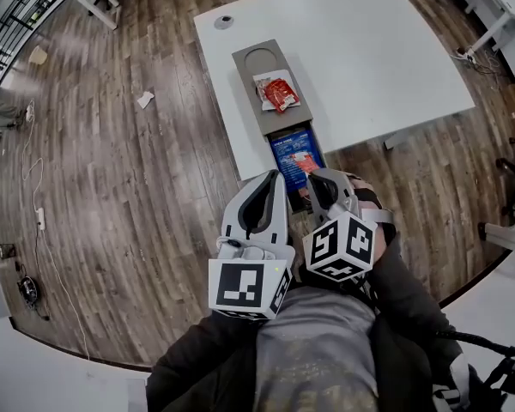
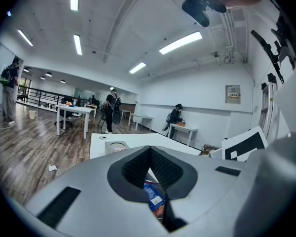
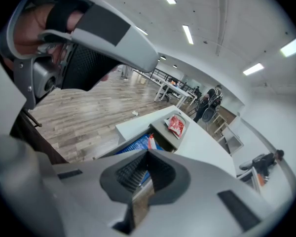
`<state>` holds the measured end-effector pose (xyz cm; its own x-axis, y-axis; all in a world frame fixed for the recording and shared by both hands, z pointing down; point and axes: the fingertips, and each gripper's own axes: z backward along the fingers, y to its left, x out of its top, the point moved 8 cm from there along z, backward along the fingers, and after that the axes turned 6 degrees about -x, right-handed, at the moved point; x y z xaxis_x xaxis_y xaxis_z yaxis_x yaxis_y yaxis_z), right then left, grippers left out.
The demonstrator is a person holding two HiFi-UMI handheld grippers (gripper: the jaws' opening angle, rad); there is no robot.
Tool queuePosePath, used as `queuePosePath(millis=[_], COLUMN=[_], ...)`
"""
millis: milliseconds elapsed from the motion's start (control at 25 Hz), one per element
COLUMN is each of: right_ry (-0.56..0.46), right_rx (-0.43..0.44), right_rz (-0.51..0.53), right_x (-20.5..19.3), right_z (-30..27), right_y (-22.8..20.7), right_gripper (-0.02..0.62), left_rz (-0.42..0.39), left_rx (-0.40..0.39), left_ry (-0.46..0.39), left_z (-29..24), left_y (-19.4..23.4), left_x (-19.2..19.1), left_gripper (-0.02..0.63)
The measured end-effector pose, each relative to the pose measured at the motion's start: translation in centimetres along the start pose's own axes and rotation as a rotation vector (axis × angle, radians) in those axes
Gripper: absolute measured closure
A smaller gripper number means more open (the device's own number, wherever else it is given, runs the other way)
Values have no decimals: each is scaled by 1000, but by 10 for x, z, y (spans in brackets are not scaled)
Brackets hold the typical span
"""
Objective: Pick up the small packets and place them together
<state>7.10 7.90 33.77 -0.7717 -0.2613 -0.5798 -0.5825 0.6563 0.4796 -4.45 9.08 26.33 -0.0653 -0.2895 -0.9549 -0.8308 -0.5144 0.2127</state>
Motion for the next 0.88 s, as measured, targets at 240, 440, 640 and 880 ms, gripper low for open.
queuePosePath(millis=[240,440,640,880], right_ry=[-48,-79,-94,-69], right_rx=[-33,-87,-141,-160], right_rz=[-26,-44,-57,-78], right_x=[13,33,61,87], right_z=[6,-4,-31,-87], right_y=[-18,-45,-81,-115], right_gripper=[589,589,589,589], left_rz=[-22,-36,-41,-17], left_rx=[8,15,16,44], left_ry=[-29,-51,-64,-43], left_z=[3,-5,-22,-43], left_y=[0,17,48,99], left_x=[11,23,37,39], left_gripper=[606,604,604,604])
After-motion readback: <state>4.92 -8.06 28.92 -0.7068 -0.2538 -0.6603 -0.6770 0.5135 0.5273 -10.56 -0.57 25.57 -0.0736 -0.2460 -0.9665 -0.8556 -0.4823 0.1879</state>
